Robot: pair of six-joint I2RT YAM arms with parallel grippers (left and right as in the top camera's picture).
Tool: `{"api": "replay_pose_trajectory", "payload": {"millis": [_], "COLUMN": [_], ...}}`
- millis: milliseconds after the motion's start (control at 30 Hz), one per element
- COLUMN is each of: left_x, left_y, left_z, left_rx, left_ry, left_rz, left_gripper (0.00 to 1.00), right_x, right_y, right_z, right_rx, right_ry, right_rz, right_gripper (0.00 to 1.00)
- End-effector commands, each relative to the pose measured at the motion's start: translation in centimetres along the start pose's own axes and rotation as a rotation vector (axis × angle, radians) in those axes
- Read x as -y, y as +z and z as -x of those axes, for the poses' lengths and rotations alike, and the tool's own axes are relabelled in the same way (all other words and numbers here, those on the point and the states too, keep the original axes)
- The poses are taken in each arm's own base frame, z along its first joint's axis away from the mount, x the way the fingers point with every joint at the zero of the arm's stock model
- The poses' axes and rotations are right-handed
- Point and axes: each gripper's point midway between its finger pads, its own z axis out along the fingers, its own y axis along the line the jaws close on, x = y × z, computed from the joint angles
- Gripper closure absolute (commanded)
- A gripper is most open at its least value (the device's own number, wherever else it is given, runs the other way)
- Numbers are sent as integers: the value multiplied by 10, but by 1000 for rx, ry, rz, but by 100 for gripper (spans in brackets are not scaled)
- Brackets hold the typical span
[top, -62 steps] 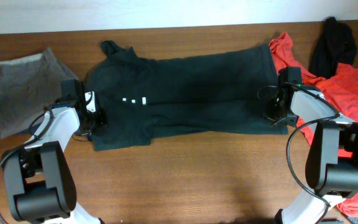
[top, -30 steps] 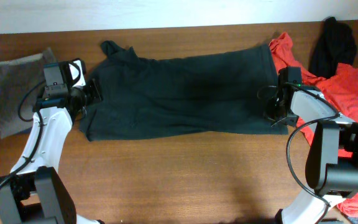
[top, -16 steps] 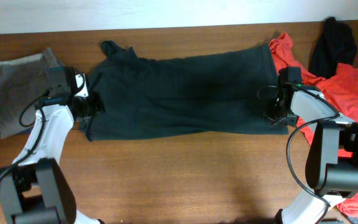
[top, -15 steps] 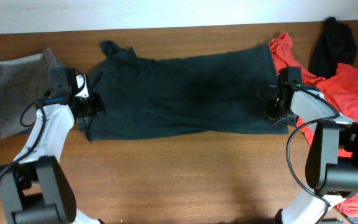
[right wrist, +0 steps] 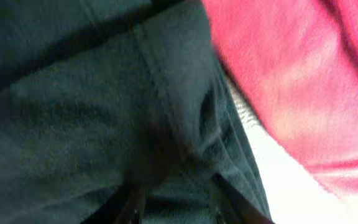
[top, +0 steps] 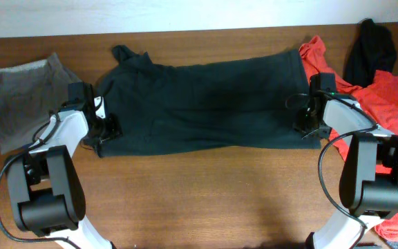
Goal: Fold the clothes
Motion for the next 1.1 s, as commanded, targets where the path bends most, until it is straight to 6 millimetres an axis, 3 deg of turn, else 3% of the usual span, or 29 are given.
{"api": "replay_pose_trajectory", "payload": {"millis": [0,100,267,467,567,800,933,1067], "left_x": [-10,-13,-24,-26,-38,-67,-69,-66], "left_y": [25,21,8,-5,-13,-28,-36,-49], "left_z": [-54,-71,-102,-127,-136,-140,-134,-121], "left_rx": [-220,-288,-419,-531,-569,-569,-527,-442], "left_ry": [-21,-37,-124,-138,-129,-162,-178,-183], "left_rz": [27,47,124,149,225,417,417,400], "left_gripper": [52,59,60,70,75,77,80,80], "right_x": [10,15,22,30,33,53,68,68], "right_y": [23,19,12,3,-2,-8,-8,-7], "right_z": [-53,-67,-87,-107,-117,-125,-123,-122], "right_rx": [-211,-269,-358,-448,-491,-553,-563,-562], "right_ry": [-43,-47,-52,-55,-59,22,84,110], "right_rz": [-27,-43,-69,-99,-112,-131,-124,-100], "right_gripper": [60,60,60,60,60,60,60,59]}}
